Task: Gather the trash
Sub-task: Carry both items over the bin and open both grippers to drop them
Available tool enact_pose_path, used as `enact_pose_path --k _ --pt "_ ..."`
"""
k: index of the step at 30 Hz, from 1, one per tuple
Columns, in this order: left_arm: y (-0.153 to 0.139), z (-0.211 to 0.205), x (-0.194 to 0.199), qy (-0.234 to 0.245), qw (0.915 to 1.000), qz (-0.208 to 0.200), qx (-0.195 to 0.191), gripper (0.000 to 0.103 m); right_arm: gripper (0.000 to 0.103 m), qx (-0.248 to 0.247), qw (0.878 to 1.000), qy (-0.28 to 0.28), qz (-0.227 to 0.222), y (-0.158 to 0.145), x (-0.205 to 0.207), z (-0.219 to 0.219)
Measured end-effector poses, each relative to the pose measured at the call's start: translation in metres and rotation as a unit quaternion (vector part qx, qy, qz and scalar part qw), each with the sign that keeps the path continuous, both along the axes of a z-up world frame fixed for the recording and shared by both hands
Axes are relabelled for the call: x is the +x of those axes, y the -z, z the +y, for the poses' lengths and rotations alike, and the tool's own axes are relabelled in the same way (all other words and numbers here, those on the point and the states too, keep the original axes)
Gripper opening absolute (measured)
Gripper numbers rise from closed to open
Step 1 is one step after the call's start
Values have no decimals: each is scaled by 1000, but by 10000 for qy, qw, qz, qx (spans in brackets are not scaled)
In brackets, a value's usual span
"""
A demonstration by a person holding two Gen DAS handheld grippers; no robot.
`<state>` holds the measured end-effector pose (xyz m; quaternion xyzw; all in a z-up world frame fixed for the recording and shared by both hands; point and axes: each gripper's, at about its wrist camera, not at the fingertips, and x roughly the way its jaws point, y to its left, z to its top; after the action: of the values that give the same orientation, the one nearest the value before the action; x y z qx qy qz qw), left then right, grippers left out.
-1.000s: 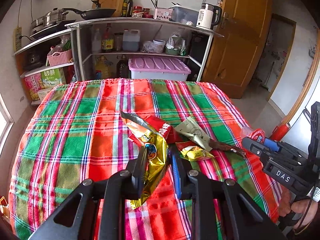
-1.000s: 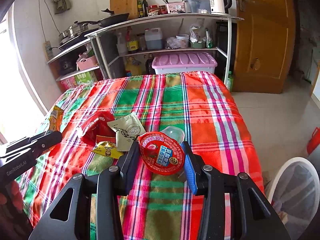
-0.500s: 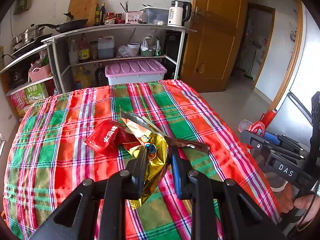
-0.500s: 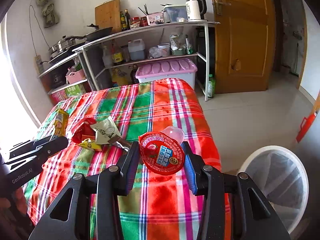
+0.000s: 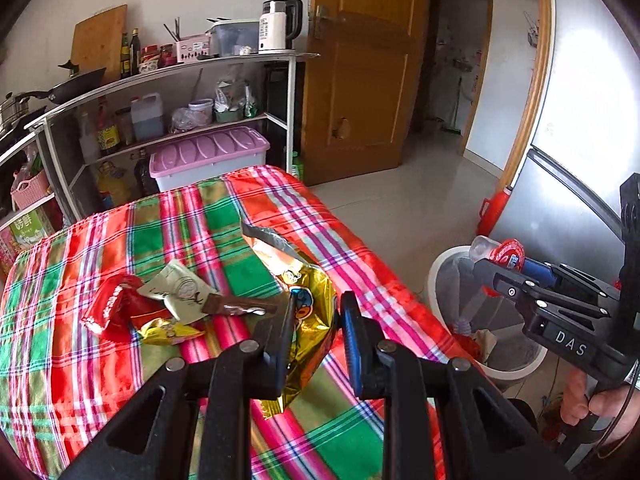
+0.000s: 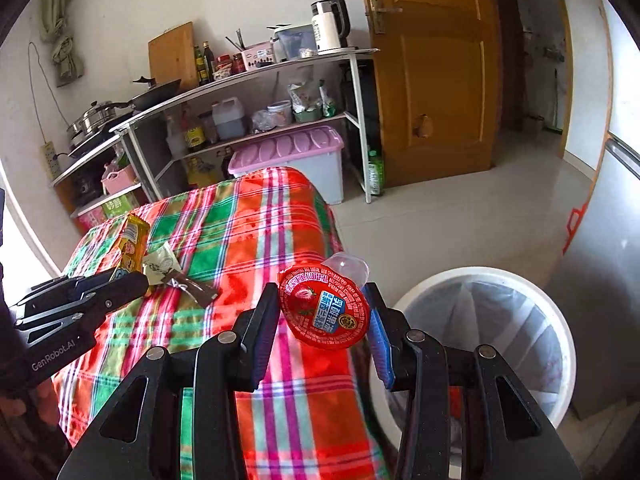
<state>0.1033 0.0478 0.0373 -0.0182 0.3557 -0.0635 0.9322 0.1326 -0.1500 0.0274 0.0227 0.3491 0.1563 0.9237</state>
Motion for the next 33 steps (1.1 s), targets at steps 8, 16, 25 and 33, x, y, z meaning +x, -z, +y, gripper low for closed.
enact_pose_path --k 8,16,25,33 --pt "4 -63 15 657 9977 136 -45 24 43 -69 9981 616 71 4 -5 -63" --pt "21 -123 29 1138 9926 406 -157 25 43 -267 9934 1080 296 21 -9 -113" --pt "42 -161 40 1339 9884 712 -73 25 43 -258 9883 1367 627 45 -7 -153" --pt "56 -177 46 1356 9869 864 118 25 43 -293 9846 1447 936 69 0 -171"
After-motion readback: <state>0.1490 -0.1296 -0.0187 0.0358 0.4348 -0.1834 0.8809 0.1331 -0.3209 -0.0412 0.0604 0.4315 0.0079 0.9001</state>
